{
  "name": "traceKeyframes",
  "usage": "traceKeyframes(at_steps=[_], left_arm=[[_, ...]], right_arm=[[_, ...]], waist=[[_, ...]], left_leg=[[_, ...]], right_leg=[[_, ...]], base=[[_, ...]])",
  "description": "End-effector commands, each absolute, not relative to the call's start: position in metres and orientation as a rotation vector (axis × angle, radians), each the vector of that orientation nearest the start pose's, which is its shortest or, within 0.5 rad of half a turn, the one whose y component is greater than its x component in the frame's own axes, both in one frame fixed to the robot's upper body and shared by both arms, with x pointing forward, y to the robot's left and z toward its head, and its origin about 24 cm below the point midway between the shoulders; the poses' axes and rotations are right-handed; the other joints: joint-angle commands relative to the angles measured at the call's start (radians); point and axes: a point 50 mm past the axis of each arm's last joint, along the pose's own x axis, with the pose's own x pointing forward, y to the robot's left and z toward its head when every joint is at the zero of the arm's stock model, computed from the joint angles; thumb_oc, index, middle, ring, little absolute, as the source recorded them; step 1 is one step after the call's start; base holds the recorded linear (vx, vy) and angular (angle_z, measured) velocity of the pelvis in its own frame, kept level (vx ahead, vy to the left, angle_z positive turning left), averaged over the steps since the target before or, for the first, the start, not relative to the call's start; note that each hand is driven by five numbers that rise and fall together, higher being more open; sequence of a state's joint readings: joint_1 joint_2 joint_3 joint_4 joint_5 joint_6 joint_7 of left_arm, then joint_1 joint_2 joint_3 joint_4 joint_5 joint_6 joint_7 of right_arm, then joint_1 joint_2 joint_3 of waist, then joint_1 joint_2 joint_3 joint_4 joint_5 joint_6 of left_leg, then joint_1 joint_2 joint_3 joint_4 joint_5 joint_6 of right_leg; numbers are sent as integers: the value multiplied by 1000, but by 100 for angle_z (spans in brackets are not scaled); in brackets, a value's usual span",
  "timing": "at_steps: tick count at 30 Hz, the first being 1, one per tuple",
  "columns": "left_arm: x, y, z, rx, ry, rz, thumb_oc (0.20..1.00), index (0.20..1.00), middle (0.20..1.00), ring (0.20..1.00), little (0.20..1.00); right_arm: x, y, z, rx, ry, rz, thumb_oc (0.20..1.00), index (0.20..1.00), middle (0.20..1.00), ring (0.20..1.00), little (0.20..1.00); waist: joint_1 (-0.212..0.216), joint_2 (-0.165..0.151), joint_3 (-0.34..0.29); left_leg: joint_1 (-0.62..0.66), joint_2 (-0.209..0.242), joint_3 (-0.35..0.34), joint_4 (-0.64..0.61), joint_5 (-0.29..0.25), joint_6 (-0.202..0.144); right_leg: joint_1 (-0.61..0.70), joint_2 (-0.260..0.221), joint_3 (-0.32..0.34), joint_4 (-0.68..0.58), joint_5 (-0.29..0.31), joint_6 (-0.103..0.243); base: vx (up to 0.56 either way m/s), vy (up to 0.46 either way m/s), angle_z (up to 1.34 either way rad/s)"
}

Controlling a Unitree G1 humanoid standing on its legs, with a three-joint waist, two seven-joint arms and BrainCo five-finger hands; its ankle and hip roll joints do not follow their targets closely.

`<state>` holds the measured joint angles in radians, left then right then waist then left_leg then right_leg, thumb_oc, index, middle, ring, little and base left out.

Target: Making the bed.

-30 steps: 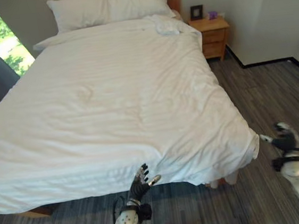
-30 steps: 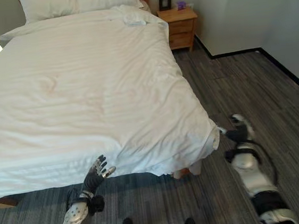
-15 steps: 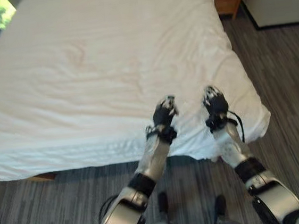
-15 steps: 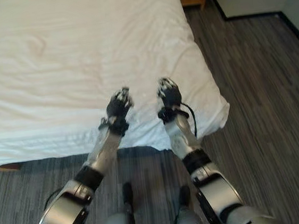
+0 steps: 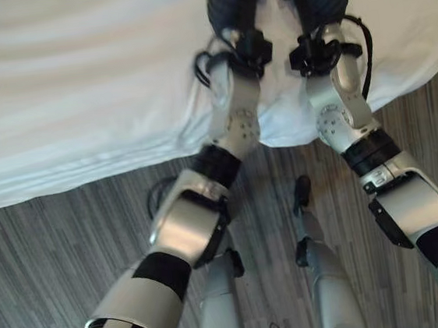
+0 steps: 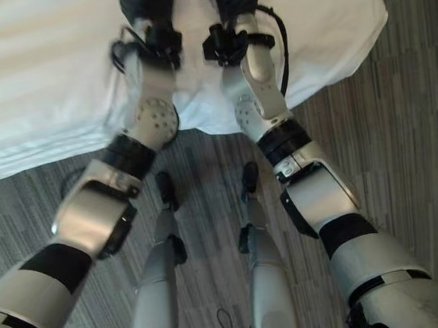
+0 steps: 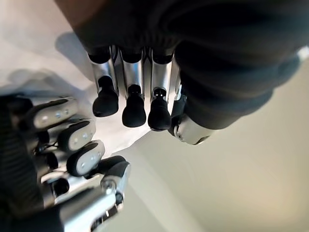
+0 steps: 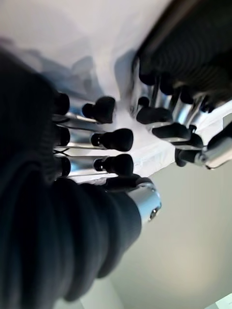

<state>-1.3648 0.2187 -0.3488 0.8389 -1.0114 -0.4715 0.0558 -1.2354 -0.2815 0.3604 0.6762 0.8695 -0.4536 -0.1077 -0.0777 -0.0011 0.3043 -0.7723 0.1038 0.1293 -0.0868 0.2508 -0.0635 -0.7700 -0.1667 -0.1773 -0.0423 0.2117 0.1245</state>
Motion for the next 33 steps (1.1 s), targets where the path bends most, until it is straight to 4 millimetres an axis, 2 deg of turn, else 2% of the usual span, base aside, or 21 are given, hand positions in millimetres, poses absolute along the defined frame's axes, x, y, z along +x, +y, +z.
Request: traceKeyframes(at_steps=[1,3,4,5,10,11,12,13,14,15,16,18,20,21,23,25,26,28,29,31,33], left_arm=[[408,239,292,-508,-582,269,200,200,200,200,200],[398,278,264,-556,-548,374,200,200,200,200,200],[398,278,259,-556,-538,372,200,200,200,200,200],[379,321,213,-570,-460,500,200,200,200,200,200],[302,385,88,-547,-221,756,200,200,200,200,200],[299,384,83,-545,-211,756,200,200,200,200,200],[251,405,39,-529,-99,884,200,200,200,200,200],[225,414,21,-518,-45,944,388,388,388,388,388],[223,414,19,-515,-38,945,664,664,664,664,664],[202,420,8,-487,8,994,1000,1000,1000,1000,1000],[188,421,-1,-459,39,1013,1000,1000,1000,1000,1000],[178,422,-4,-416,48,1020,1000,1000,1000,1000,1000],[174,403,-7,-290,44,935,1000,1000,1000,1000,1000],[173,402,-8,-288,47,936,1000,1000,1000,1000,1000],[184,365,-2,-49,86,690,1000,1000,1000,1000,1000],[185,329,-3,115,118,469,1000,1000,1000,1000,1000],[185,329,-3,115,118,470,1000,1000,1000,1000,1000],[198,274,-9,171,117,235,1000,1000,1000,1000,1000],[197,274,-9,173,119,235,1000,1000,1000,1000,1000],[224,221,-13,295,113,26,1000,1000,1000,1000,1000],[241,168,-5,345,32,-166,1000,1000,1000,1000,1000]], right_arm=[[403,-227,251,580,-550,-223,200,200,200,200,200],[390,-273,209,634,-486,-380,200,200,200,200,200],[389,-275,204,633,-479,-380,200,200,200,200,200],[360,-326,155,648,-405,-553,200,200,200,200,200],[261,-408,69,544,-241,-867,200,200,200,200,200],[257,-408,66,537,-232,-868,200,200,200,200,200],[218,-430,49,463,-166,-964,200,200,200,200,200],[200,-438,43,398,-124,-989,200,200,200,200,200],[198,-437,42,392,-116,-989,200,200,200,200,200],[185,-442,40,328,-83,-993,740,740,740,740,740],[180,-441,38,282,-59,-976,1000,1000,1000,1000,1000],[178,-436,37,210,-35,-936,1000,1000,1000,1000,1000],[183,-405,41,8,-17,-775,1000,1000,1000,1000,1000],[182,-404,41,5,-14,-776,1000,1000,1000,1000,1000],[199,-363,42,-163,22,-552,1000,1000,1000,1000,1000],[201,-331,29,-137,48,-435,1000,1000,1000,1000,1000],[201,-331,29,-137,49,-435,1000,1000,1000,1000,1000],[205,-280,8,-66,86,-276,1000,1000,1000,1000,1000],[204,-280,8,-67,88,-277,1000,1000,1000,1000,1000],[205,-239,-15,-84,164,-170,1000,1000,1000,1000,1000],[210,-215,-14,-147,147,-114,1000,1000,1000,1000,1000]], waist=[[-12,-54,17],[-10,-52,7],[-9,-50,1],[-5,-46,-8],[9,-40,-76],[8,-38,-79],[19,-42,-114],[21,-41,-130],[20,-40,-131],[20,-42,-147],[26,-41,-160],[29,-41,-170],[41,-37,-188],[40,-38,-186],[60,-34,-194],[71,-32,-212],[71,-33,-213],[81,-35,-238],[81,-35,-235],[64,-35,-240],[29,-23,-217]], left_leg=[[20,-48,13,0,-117,-71],[43,-50,9,0,-124,-70],[48,-50,8,0,-125,-70],[77,-49,6,0,-133,-70],[211,-44,17,0,-165,-67],[216,-46,17,0,-158,-66],[275,-44,25,0,-177,-66],[313,-41,30,0,-184,-67],[321,-41,30,0,-187,-68],[352,-38,33,0,-190,-69],[391,-35,33,0,-197,-68],[427,-35,36,0,-199,-66],[534,-40,37,0,-213,-57],[535,-40,37,0,-207,-56],[617,-42,30,0,-219,-45],[662,-44,28,0,-222,-38],[661,-44,28,0,-222,-38],[713,-47,17,0,-239,-31],[719,-47,16,0,-240,-31],[767,-39,15,0,-253,-27],[807,-22,30,0,-258,-27]], right_leg=[[-35,-11,58,-44,-29,105],[-14,-11,58,-42,-32,102],[-8,-11,57,-43,-34,102],[19,-12,52,-41,-41,98],[154,-23,25,-42,-66,90],[161,-24,23,-44,-59,89],[230,-29,9,-43,-82,91],[272,-31,3,-45,-91,92],[281,-30,2,-45,-93,93],[316,-32,-5,-45,-99,94],[360,-35,-12,-45,-108,94],[399,-36,-18,-45,-114,96],[510,-34,-40,-45,-136,91],[512,-35,-41,-45,-131,90],[601,-28,-51,-45,-144,83],[649,-25,-57,-45,-150,76],[648,-26,-57,-45,-150,76],[711,-22,-63,-45,-171,67],[717,-22,-65,-45,-172,67],[759,-14,-60,-19,-199,58],[759,2,-42,41,-228,51]], base=[[26,41,-7],[34,11,-7],[30,6,-3],[0,0,0],[57,-27,-2],[123,-29,-12],[129,-26,-10],[154,-25,-7],[94,-24,0],[122,-17,3],[95,-18,6],[121,-24,8],[145,-26,16],[65,-21,39],[83,-28,42],[67,0,14],[51,3,9],[122,-24,14],[124,-41,14],[93,-75,10],[1,-105,1]])
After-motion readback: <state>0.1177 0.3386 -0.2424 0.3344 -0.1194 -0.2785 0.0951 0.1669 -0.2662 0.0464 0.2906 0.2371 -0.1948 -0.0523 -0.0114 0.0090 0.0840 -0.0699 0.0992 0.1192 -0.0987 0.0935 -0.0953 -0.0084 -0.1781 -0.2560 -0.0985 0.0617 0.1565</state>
